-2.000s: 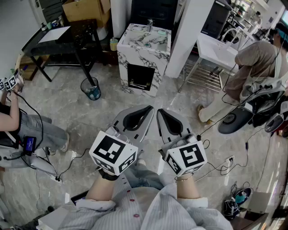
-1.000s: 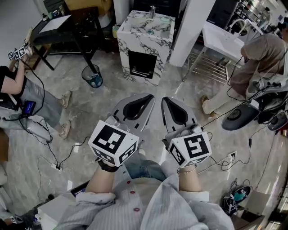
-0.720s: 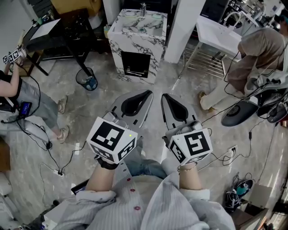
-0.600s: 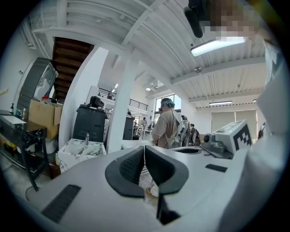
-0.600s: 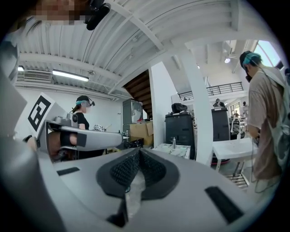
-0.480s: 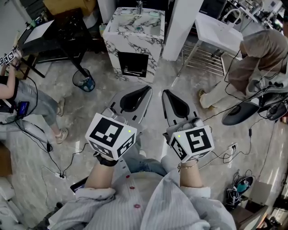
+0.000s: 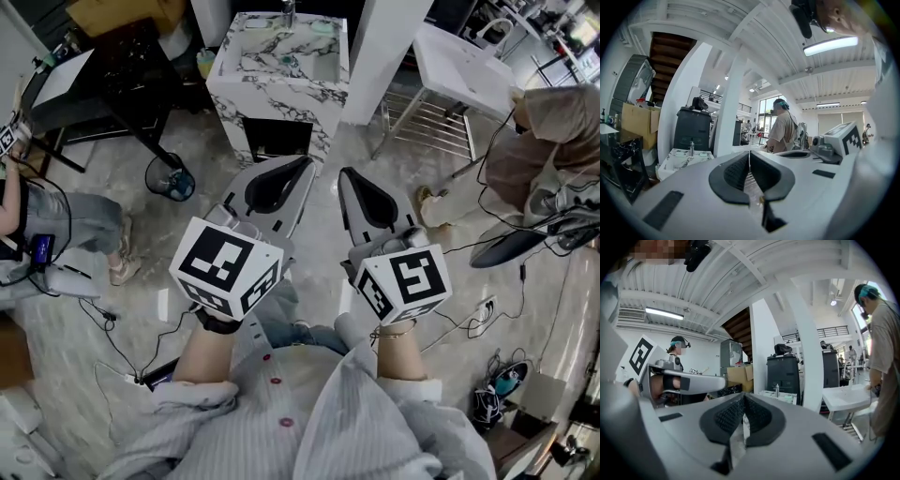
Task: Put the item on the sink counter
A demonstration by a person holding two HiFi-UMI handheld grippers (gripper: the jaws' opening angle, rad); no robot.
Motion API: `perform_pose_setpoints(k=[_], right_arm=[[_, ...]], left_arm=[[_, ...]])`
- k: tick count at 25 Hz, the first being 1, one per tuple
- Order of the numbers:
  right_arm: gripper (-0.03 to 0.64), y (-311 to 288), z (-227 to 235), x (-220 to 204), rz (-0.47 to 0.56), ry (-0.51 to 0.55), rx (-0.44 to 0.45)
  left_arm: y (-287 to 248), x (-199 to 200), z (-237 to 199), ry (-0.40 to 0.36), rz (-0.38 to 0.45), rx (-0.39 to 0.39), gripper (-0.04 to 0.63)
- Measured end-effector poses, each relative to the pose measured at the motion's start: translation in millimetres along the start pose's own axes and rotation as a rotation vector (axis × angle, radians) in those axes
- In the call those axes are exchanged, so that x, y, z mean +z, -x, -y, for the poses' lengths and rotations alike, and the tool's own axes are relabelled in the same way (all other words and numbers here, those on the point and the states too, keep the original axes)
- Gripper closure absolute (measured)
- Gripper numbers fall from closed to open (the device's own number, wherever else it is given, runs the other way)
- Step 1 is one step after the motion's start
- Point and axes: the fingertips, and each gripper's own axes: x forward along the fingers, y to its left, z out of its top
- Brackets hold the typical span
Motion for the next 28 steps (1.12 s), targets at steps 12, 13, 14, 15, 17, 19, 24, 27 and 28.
perform_pose_setpoints(k=[12,13,14,15,17,19,24,27,28], right_arm=[[0.606,-88.9,21.1,-1.9,-0.013,-0.005,-0.04],[0.606,-95.4,21.7,-2.0,-0.014,-0.005,-0.035],[0.606,-102.1,22.9,-2.6,-0.015,-0.007,-0.029],[0.606,-109.2,24.3,-3.7,-0.017,-0.008,-0.022],[0.606,-124.8,27.6,-6.5,-0.023,-0.005,-0.009],[0.606,-142.7,34.0,-8.9,-0.026,-0.003,0.003],[0.606,-194.1,57.6,-10.2,-0.044,0.012,0.049],[0.606,-224.9,80.2,-5.5,-0.055,0.013,0.069],[0.606,-235.1,88.9,-3.4,-0.058,0.013,0.074]], left_arm=[[-29.9,-1.2,-84.3,0.003,-0.009,0.001,0.575],[-32.2,-1.9,-89.3,0.004,-0.009,0.003,0.575],[-35.0,-2.7,-94.5,0.005,-0.009,0.006,0.575],[-38.4,-3.8,-100.1,0.008,-0.009,0.01,0.575],[-46.7,-6.3,-113.0,0.015,-0.011,0.02,0.575],[-58.1,-7.8,-128.1,0.019,-0.012,0.031,0.575],[-96.7,-6.1,-168.4,0.031,-0.015,0.065,0.575],[-125.8,-0.2,-191.1,0.04,-0.017,0.078,0.575],[-136.4,2.3,-198.6,0.044,-0.017,0.082,0.575]])
